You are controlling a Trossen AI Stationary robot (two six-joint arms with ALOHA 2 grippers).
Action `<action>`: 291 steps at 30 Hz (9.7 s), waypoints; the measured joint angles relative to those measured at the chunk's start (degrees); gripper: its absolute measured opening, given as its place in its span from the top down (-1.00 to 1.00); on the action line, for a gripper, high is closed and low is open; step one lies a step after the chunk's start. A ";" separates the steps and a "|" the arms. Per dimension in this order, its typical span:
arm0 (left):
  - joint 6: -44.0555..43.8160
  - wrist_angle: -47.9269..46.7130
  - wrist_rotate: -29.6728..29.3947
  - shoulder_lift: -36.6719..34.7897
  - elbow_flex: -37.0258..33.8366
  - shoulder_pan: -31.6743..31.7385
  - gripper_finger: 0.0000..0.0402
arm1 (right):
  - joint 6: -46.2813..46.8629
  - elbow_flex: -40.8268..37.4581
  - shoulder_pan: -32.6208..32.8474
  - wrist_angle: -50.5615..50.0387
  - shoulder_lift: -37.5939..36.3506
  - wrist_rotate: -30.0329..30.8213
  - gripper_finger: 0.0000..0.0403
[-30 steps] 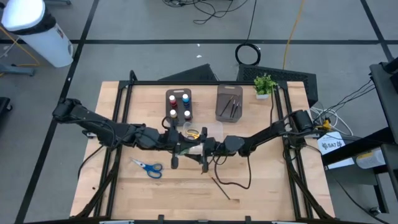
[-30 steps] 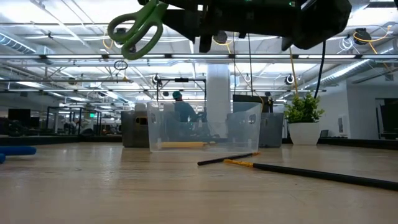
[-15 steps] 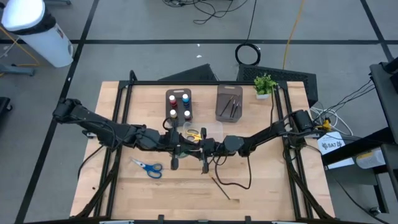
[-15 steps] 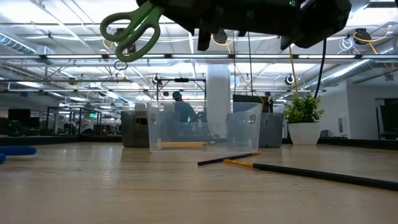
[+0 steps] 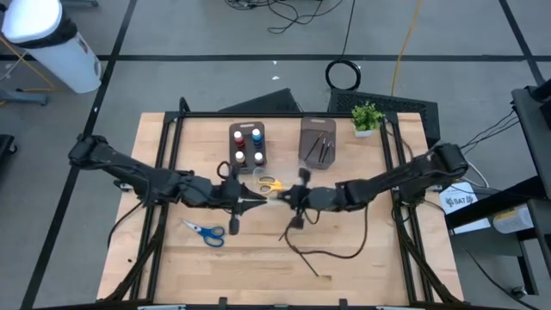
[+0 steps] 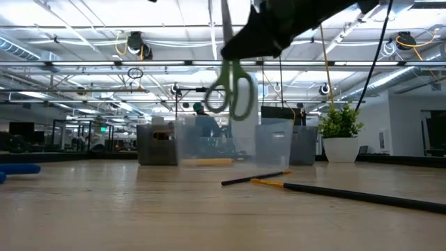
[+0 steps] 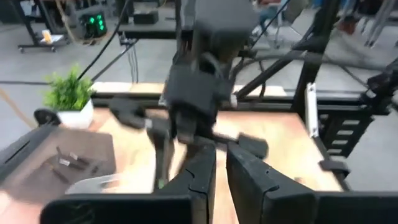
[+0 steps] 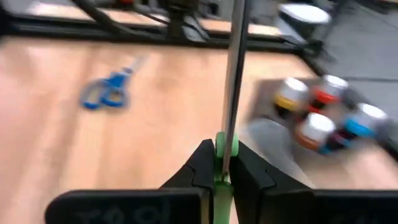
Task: Pick & Place Paint Supplies
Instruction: Put the green scissors into the transparent bin, then put the blue scissors into the transparent bin
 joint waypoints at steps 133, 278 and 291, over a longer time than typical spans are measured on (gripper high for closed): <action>-29.06 -43.69 17.88 12.54 -7.60 -10.83 0.15 | 0.01 0.05 -0.63 -11.26 -3.75 -22.59 0.32; 12.12 12.22 17.07 6.65 3.68 -7.47 0.29 | -15.25 7.50 2.51 30.53 17.70 -46.00 0.99; 9.63 -6.53 -8.20 -5.27 3.74 -12.13 -0.26 | -16.09 7.06 2.47 3.41 6.70 -23.10 1.00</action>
